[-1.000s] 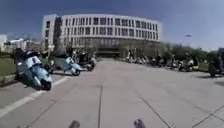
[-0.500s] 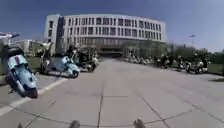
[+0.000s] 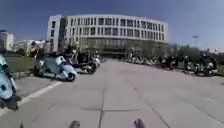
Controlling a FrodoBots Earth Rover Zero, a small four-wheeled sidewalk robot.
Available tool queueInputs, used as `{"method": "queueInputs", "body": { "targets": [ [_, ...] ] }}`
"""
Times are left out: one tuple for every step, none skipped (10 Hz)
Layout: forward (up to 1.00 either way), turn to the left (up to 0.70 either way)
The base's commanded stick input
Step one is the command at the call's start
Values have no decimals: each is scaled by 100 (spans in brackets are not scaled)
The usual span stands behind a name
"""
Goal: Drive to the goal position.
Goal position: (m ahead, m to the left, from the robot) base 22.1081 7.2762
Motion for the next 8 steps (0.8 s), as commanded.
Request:
{"method": "queueInputs", "body": {
  "targets": [
    [85, -34],
    [85, -34],
    [85, -34],
    [85, -34],
    [85, -34],
    [85, -34],
    [85, -34],
    [85, -11]
  ]
}}
